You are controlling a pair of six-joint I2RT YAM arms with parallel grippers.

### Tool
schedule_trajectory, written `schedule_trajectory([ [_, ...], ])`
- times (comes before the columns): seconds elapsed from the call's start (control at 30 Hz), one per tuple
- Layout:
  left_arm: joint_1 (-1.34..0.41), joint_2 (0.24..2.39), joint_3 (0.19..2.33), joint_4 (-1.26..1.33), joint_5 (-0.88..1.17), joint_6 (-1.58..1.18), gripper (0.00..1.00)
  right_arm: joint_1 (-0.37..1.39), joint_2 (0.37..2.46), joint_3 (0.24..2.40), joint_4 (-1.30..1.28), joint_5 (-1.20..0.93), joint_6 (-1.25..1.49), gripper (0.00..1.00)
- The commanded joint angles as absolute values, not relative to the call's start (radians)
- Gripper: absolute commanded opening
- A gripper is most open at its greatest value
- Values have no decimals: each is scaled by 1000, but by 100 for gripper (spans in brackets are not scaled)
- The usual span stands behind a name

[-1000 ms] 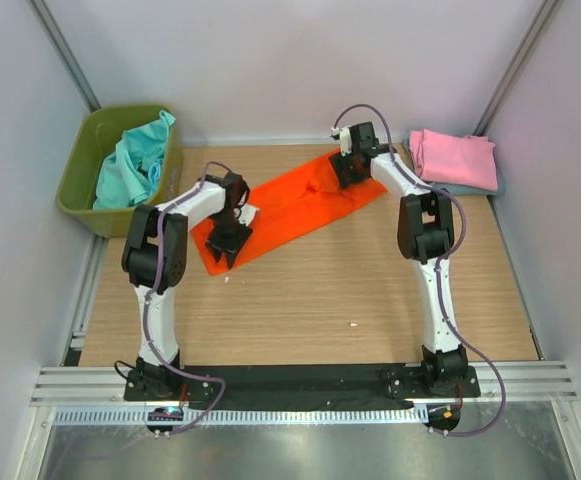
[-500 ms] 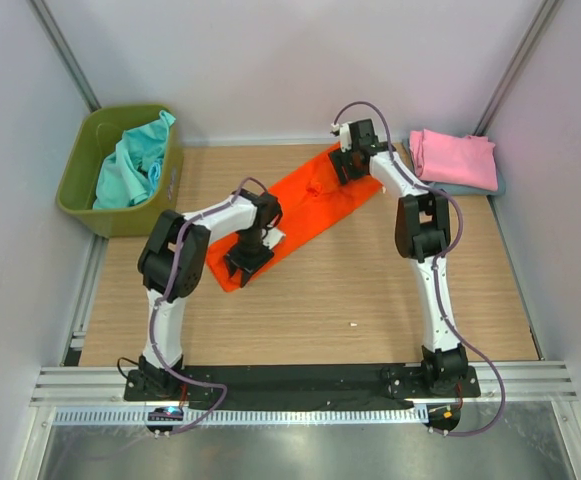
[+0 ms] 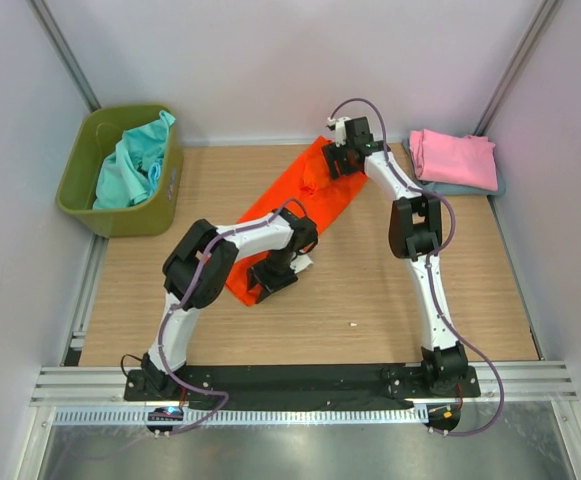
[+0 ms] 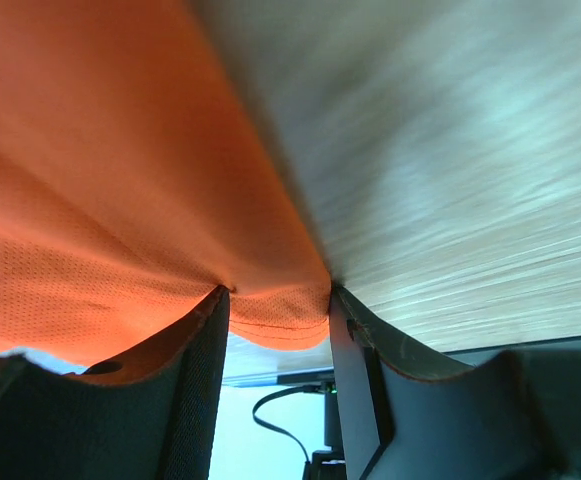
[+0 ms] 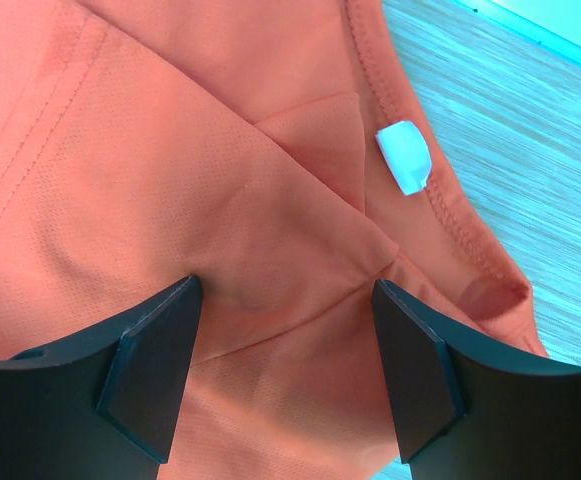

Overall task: Fold and stack the t-shirts
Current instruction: Fold the tshirt

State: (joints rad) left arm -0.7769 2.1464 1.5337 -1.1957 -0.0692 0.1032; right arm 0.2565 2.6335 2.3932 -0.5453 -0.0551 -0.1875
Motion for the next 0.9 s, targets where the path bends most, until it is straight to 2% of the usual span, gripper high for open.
schedule_trajectory([
  [0.0,-834,2194,1540,-1137,-61,84,45,264,2629,2434,-514,-57,-172,75],
  [0.13,-859,2200,1535,-1138,-64,80,43,259,2609,2418,-517,-49,-178,76],
  [0.2,-874,2215,1548,-1144,-49,83,28,252,2605,2413,-517,-45,-179,75],
  [0.27,-888,2226,1577,-1150,-35,84,19,245,2599,2410,-514,-34,-184,74],
  [0.37,-906,2246,1626,-1175,-3,87,13,239,2591,2405,-505,-40,-199,73],
  [0.87,-1006,2447,1951,-1249,138,81,17,252,2668,2494,-468,-184,-155,73],
])
